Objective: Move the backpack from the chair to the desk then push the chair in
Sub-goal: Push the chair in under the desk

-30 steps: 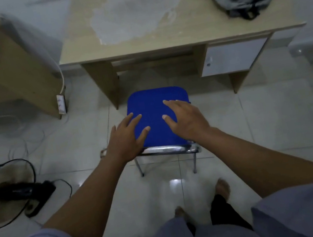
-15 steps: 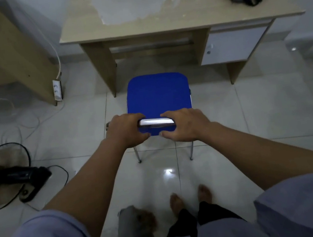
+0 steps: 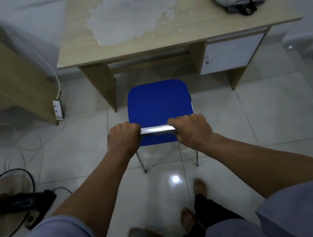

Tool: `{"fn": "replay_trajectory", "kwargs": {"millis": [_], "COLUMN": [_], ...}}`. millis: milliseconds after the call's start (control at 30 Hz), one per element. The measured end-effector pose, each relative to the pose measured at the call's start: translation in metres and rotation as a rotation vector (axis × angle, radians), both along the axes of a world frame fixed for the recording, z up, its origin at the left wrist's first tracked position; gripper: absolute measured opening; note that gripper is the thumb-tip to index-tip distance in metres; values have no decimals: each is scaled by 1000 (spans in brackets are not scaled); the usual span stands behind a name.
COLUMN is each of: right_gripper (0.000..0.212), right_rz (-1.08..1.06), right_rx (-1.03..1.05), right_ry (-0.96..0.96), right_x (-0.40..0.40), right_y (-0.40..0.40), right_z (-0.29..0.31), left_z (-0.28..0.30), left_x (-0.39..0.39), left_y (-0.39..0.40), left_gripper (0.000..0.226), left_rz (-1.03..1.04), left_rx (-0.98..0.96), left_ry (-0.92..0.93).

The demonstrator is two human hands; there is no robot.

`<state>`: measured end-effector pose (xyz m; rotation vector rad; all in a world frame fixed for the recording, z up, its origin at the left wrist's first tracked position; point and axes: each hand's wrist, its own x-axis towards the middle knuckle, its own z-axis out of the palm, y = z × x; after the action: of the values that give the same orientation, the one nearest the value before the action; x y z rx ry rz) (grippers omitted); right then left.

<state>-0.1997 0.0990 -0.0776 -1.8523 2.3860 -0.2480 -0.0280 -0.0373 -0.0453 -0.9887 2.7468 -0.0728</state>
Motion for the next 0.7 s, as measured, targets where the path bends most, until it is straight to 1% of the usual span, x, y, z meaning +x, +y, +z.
{"fn": "replay_trajectory", "kwargs": {"millis": [100,333,567,700], "right_gripper": [17,18,17,22], "right_rz": [-3,10,9,-11], "right_rx": [-36,-96,-86,-118], "right_ry": [22,42,66,89], "right_x": [-23,-84,-146,-177], "right_y": [-19,-91,-159,-198], "right_z": [-5,-5,-7,-7], "left_z": [-1,3,-3,-3], "left_x": [-21,-81,-140,-173], "left_y": [-18,-88,-152,-192], "left_gripper": [25,17,16,18], "left_rz": [-20,14,70,73], "left_rx": [2,-47,-5,8], "left_ry": [15,17,62,73]}}
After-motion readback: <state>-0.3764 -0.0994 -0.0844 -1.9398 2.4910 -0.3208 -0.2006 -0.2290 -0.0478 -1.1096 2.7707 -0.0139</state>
